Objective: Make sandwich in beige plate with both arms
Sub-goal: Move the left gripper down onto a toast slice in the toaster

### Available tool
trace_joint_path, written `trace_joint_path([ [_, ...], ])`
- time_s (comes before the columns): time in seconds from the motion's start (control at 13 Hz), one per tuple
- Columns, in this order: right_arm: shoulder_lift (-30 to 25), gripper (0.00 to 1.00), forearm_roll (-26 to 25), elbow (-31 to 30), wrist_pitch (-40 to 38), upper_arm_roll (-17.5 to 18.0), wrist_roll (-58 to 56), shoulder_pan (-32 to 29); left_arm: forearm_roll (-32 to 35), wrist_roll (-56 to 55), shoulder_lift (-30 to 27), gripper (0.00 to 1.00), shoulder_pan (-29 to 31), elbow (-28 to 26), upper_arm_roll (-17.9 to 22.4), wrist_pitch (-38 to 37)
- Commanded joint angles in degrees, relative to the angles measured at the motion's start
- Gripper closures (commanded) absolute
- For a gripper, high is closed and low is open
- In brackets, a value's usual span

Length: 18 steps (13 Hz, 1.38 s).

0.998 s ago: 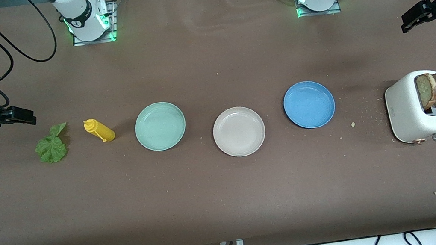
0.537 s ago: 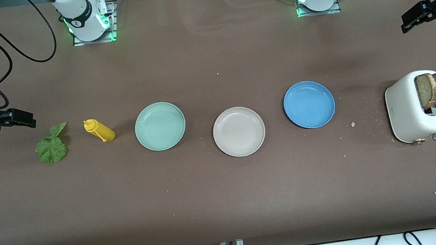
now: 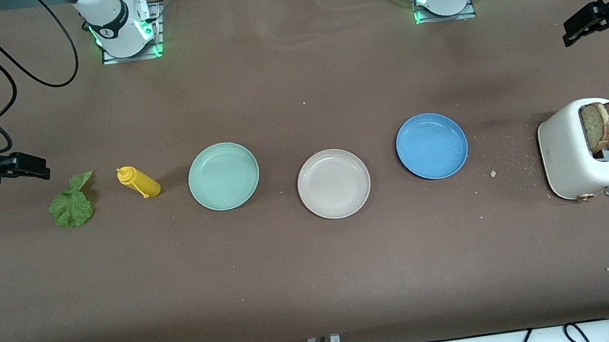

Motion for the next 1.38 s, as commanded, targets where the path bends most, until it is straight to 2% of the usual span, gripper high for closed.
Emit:
trace_joint_path([
  [0.0, -0.4, 0.00, 0.3, -0.5, 0.5, 0.0, -0.2, -0.1, 1.4, 3.7, 1.4, 0.00, 4.5, -0.2, 0.1, 1.8],
  [0.23, -0.2, 0.00, 0.3, -0.5, 0.5, 0.0, -0.4, -0.2, 1.3, 9.0, 3.2, 0.00, 8.7, -0.3, 0.1, 4.0],
  [0.38, -0.2, 0.00, 0.3, -0.5, 0.5, 0.0, -0.5, -0.2, 0.8, 11.3, 4.3, 0.00, 10.6, -2.3, 0.1, 7.0],
  [0.54, -0.2, 0.01, 0.8, -0.5, 0.4, 0.0, -0.1, -0.3, 0.7, 11.3, 5.0, 0.00, 10.7, -4.8, 0.1, 10.7],
  [1.07, -0.2, 0.00, 0.9, -0.4, 0.0, -0.1, -1.1, -0.3, -0.5, 11.3, 11.8, 0.00, 11.9, -6.5, 0.0, 18.7],
  [1.31, -0.1, 0.00, 0.9, -0.4, 0.3, -0.1, -1.1, -0.3, -1.7, 11.3, 12.1, 0.00, 12.2, -10.1, 0.0, 23.2],
])
